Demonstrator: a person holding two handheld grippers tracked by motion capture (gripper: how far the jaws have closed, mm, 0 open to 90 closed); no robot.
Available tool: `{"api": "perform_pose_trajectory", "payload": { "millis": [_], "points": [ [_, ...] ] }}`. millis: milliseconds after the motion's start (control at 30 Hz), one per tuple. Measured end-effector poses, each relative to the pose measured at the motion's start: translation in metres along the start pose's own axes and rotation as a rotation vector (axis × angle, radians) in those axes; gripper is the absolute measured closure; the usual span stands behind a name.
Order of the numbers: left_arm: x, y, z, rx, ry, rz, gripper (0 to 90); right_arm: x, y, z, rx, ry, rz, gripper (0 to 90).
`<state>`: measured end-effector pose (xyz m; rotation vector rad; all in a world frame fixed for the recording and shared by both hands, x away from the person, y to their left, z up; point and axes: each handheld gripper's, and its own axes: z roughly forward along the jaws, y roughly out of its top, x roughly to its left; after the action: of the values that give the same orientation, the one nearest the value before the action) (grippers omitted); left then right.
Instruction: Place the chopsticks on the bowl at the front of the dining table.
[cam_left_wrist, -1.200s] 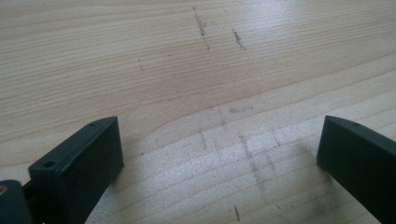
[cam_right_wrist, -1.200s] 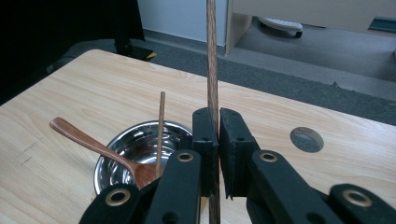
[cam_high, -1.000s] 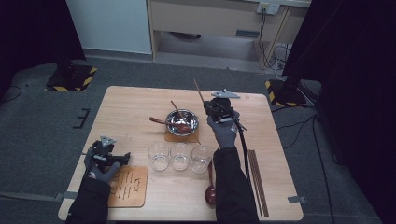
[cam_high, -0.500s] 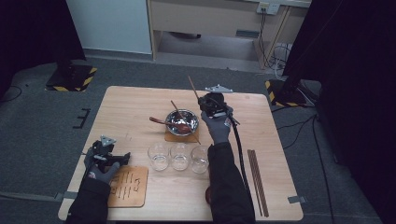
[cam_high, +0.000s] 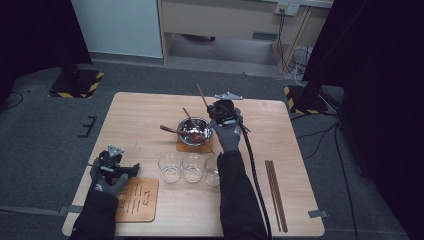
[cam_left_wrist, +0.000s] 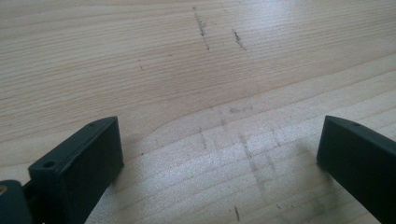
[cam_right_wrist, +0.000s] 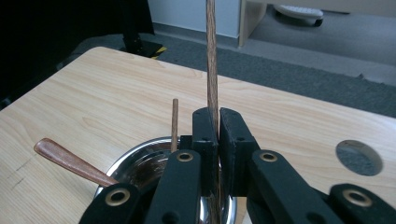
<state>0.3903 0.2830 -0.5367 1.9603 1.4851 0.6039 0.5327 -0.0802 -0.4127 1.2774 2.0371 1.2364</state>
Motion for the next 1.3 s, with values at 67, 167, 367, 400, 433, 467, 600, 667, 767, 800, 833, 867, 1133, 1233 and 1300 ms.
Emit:
{"api": "perform_pose_trajectory", "payload": {
  "millis": [67, 167, 367, 400, 433, 467, 600, 667, 767, 800, 833, 867, 1133, 1233, 1300],
  "points": [
    [0.0, 0.0, 0.0, 0.0, 0.0, 0.0, 0.0, -0.001, -0.002, 0.004, 0.002, 0.015, 0.008, 85.5],
    [0.0, 0.0, 0.0, 0.0, 0.0, 0.0, 0.0, 0.0, -0.005, 0.01, 0.004, 0.023, 0.006, 85.5],
    [0.0, 0.0, 0.0, 0.0, 0.0, 0.0, 0.0, 0.002, -0.008, 0.016, 0.011, 0.022, 0.0, 85.5],
    [0.0, 0.0, 0.0, 0.0, 0.0, 0.0, 0.0, 0.002, -0.009, 0.019, 0.014, 0.027, -0.001, 85.5],
    [0.0, 0.0, 0.0, 0.0, 0.0, 0.0, 0.0, 0.002, -0.009, 0.019, 0.014, 0.027, -0.001, 85.5],
    [0.0, 0.0, 0.0, 0.0, 0.0, 0.0, 0.0, 0.003, -0.011, 0.021, 0.015, 0.031, -0.006, 85.5],
    [0.0, 0.0, 0.0, 0.0, 0.0, 0.0, 0.0, 0.004, -0.014, 0.026, 0.023, 0.04, -0.007, 85.5],
    [0.0, 0.0, 0.0, 0.0, 0.0, 0.0, 0.0, 0.005, -0.015, 0.029, 0.031, 0.045, -0.009, 85.5],
    [0.0, 0.0, 0.0, 0.0, 0.0, 0.0, 0.0, 0.006, -0.016, 0.031, 0.039, 0.047, -0.009, 85.5],
    [0.0, 0.0, 0.0, 0.0, 0.0, 0.0, 0.0, 0.005, -0.018, 0.033, 0.048, 0.047, -0.008, 85.5],
    [0.0, 0.0, 0.0, 0.0, 0.0, 0.0, 0.0, 0.005, -0.018, 0.034, 0.052, 0.047, -0.007, 85.5],
    [0.0, 0.0, 0.0, 0.0, 0.0, 0.0, 0.0, 0.005, -0.019, 0.035, 0.057, 0.048, -0.009, 85.5],
    [0.0, 0.0, 0.0, 0.0, 0.0, 0.0, 0.0, 0.006, -0.027, 0.046, 0.107, 0.047, -0.012, 85.4],
    [0.0, 0.0, 0.0, 0.0, 0.0, 0.0, 0.0, 0.006, -0.029, 0.049, 0.121, 0.047, -0.01, 85.4],
    [0.0, 0.0, 0.0, 0.0, 0.0, 0.0, 0.0, 0.007, -0.033, 0.052, 0.133, 0.048, -0.015, 85.4]
  ]
}}
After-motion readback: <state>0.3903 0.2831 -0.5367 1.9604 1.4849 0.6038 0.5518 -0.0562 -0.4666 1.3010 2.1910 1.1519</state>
